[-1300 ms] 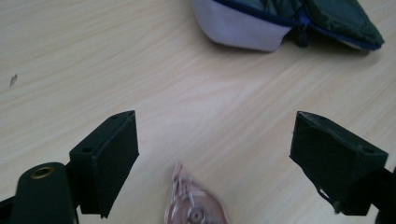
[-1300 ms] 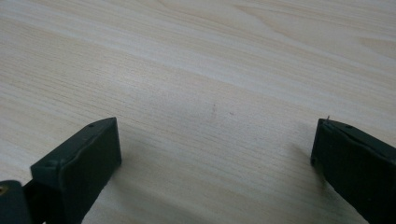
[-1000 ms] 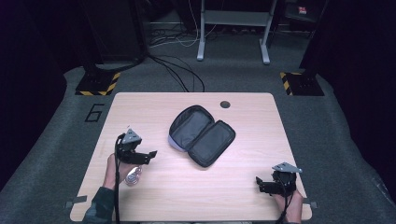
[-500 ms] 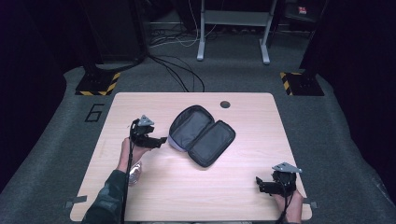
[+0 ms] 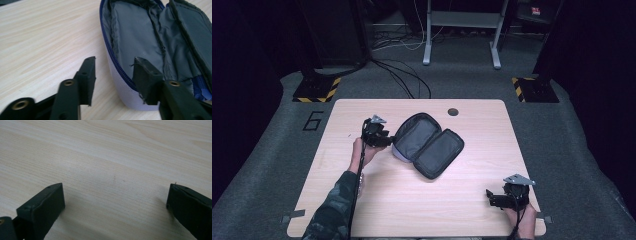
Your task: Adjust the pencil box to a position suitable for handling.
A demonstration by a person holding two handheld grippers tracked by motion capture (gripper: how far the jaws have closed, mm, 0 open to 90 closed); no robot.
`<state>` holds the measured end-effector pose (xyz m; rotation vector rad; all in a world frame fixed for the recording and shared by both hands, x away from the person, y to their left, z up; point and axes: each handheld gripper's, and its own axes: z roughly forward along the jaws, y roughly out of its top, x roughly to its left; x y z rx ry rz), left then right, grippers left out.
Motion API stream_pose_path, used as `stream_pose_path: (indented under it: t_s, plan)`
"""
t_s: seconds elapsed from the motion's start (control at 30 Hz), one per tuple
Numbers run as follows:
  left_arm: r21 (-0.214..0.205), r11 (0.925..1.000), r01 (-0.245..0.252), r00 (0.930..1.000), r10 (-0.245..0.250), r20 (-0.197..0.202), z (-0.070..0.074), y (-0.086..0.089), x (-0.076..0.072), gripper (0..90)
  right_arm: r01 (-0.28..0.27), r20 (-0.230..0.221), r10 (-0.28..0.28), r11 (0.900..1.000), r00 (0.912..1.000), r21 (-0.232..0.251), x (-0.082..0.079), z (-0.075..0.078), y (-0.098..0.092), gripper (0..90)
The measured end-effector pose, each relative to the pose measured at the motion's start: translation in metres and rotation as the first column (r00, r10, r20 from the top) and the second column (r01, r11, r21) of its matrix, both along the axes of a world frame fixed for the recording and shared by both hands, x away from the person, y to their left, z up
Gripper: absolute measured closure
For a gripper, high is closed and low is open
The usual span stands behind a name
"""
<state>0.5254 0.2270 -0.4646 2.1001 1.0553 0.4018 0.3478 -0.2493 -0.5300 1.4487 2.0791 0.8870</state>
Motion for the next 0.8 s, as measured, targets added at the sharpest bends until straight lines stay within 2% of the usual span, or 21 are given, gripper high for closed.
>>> stream_pose_path:
  t_s: [0.1, 0.13, 0.17, 0.27, 0.57, 0.63, 0.7, 0.8]
  plan:
    - [0.029, 0.9996, -0.006, 0.9998, 0.007, -0.017, -0.003, -0.003, 0.0, 66.5, 0.0, 0.001, 0.0, 1.0, 1.0, 0.0, 0.0, 0.0, 0.0, 1.3]
    - [0.047, 0.9989, 0.005, 0.9997, -0.004, -0.025, -0.004, -0.003, 0.0, 70.9, 0.0, 0.0, 0.0, 1.0, 1.0, 0.0, 0.0, 0.0, 0.0, 1.3]
    - [0.036, 0.9993, -0.006, 0.9998, 0.007, -0.021, -0.005, -0.005, -0.001, 74.0, 0.0, 0.001, 0.0, 1.0, 1.0, 0.0, 0.0, 0.0, 0.0, 1.3]
    - [0.063, 0.998, 0.008, 0.9992, -0.005, -0.039, -0.009, -0.006, -0.003, 79.0, 0.0, 0.001, 0.0, 1.0, 1.0, 0.0, 0.0, 0.0, 0.0, 1.3]
    - [0.031, 0.9992, -0.026, 0.995, 0.029, -0.095, -0.014, -0.002, -0.009, 82.9, 0.0, 0.002, 0.0, 1.0, 1.0, 0.0, 0.0, 0.0, 0.0, 1.3]
    - [0.025, 0.9995, -0.022, 0.9962, 0.024, -0.084, -0.013, -0.002, -0.014, 82.7, 0.002, 0.001, -0.002, 1.0, 1.0, 0.001, 0.0, 0.0, 0.0, 1.3]
    - [0.046, 0.9989, -0.003, 0.9972, 0.006, -0.074, -0.014, -0.004, -0.022, 82.7, 0.003, -0.003, -0.003, 1.0, 1.0, 0.001, 0.0, 0.0, 0.0, 1.3]
    - [0.031, 0.9995, -0.001, 0.9966, 0.003, -0.082, -0.015, -0.001, -0.029, 82.2, -0.001, -0.002, 0.001, 1.0, 1.0, -0.003, 0.0, 0.0, 0.0, 1.3]
